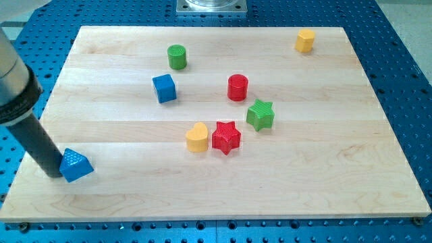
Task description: Push the blue cube to the top of the red circle
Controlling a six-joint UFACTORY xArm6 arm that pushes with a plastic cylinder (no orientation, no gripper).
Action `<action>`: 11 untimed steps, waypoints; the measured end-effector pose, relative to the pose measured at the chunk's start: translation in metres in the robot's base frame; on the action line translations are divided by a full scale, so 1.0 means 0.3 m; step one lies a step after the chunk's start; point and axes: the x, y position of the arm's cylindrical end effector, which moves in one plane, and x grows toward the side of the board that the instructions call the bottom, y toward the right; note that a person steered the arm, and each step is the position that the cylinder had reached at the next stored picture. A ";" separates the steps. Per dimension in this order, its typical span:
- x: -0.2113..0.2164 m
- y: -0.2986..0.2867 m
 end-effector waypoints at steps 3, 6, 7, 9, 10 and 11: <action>-0.056 -0.097; -0.467 0.168; -0.468 0.357; -0.511 0.509; -0.623 0.627; -0.710 0.733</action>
